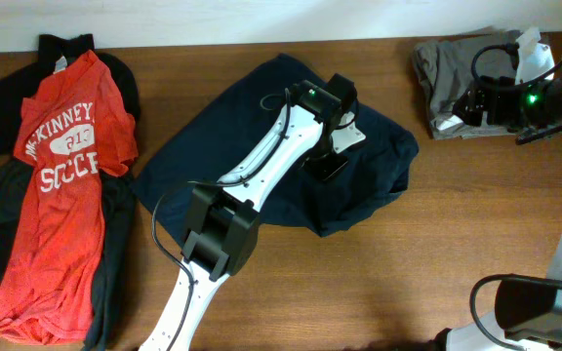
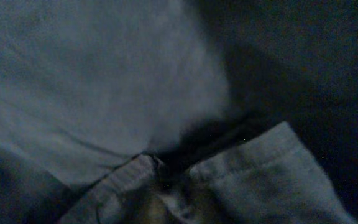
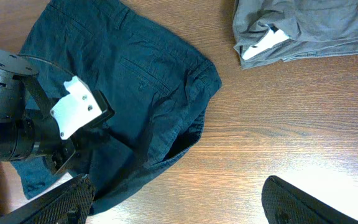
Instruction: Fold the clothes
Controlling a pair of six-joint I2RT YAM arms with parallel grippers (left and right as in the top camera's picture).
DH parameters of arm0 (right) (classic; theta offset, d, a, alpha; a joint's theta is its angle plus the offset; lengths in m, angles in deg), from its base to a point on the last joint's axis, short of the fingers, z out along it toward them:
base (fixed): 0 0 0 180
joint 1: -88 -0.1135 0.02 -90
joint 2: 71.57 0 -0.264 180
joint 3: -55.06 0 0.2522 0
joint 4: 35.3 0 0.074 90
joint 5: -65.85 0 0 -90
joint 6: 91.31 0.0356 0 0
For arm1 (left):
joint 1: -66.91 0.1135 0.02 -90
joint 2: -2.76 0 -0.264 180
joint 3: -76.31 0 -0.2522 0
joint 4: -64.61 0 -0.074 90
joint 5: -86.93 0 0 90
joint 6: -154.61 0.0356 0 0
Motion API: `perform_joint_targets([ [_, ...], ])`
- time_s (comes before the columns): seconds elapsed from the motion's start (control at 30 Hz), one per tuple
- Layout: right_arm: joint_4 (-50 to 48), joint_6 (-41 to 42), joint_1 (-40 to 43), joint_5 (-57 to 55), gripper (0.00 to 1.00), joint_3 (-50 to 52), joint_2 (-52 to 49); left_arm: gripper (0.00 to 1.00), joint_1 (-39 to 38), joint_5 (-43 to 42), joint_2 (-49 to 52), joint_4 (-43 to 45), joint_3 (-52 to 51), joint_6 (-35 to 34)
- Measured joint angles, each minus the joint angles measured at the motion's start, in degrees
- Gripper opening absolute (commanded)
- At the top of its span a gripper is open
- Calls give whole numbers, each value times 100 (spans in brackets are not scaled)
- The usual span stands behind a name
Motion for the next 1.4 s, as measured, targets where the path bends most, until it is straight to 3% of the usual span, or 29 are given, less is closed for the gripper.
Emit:
perform_joint_targets([
  [0.2,-2,2,0,0,91,0,0,1,39,551,72,-1117,256,-553],
  [0.3,-22,7,0,2,91,0,-11,1,146,841,87,-1770,933,-960],
  [0.47,-87,9,0,17,95,0,-144,1,227,988,-334,-1770,1139,-1687],
  [0.7,-341,4,0,20,95,0,-240,1,227,866,-1209,-1762,1019,-1989],
  [1.17,-686,9,0,44,96,0,-570,1,205,-984,-2951,-1775,-3112,-2459],
  [1.4,-684,7,0,81,96,0,-638,7,-378,-1840,-3958,-1784,-3532,-2601],
])
